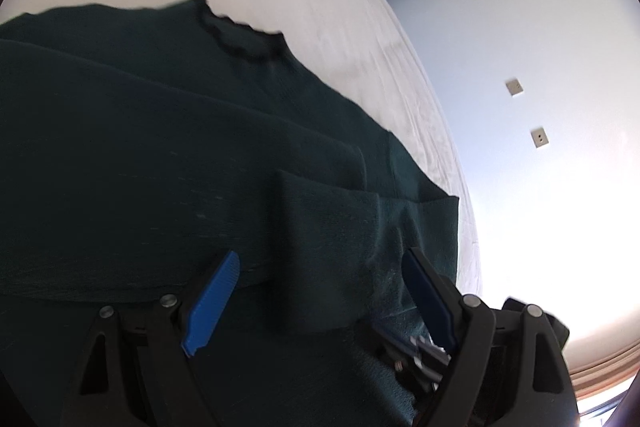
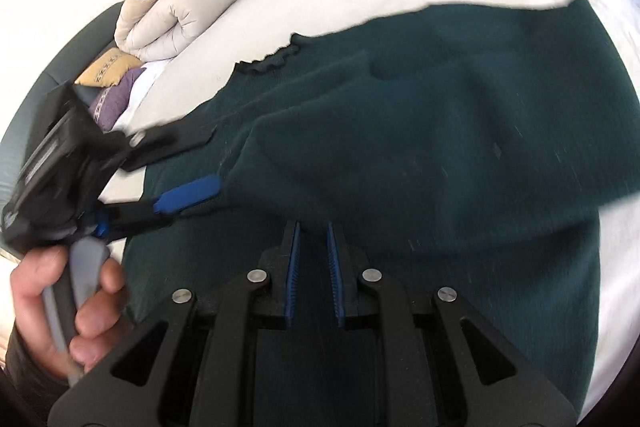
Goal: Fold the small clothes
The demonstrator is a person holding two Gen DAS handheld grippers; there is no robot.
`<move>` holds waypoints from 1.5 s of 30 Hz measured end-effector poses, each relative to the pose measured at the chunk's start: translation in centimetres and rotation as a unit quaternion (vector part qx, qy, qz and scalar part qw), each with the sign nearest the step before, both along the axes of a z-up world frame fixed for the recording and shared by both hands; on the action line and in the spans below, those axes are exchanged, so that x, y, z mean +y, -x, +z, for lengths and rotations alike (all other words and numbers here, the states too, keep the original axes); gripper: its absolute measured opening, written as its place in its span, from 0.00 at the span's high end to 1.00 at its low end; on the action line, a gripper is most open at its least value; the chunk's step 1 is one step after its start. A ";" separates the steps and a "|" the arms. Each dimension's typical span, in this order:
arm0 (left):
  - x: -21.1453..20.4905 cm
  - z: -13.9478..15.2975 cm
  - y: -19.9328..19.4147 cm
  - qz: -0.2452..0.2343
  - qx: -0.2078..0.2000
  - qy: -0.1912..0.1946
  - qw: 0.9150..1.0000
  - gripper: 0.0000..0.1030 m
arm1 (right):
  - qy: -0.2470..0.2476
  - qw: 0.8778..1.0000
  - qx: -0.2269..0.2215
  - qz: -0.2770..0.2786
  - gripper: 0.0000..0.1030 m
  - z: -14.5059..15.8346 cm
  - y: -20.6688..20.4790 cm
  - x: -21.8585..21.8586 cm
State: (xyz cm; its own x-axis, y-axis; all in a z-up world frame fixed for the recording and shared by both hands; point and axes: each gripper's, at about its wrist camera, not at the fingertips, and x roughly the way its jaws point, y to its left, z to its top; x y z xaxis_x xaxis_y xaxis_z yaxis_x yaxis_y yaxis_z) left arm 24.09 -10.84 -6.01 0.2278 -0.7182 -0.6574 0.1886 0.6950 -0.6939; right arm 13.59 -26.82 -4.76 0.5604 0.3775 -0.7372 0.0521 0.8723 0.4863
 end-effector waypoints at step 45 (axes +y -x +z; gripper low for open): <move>12.2 -1.4 -2.3 0.085 -0.026 -0.088 0.992 0.91 | -0.213 0.961 -0.021 -0.173 0.43 0.4 7.8 -20.4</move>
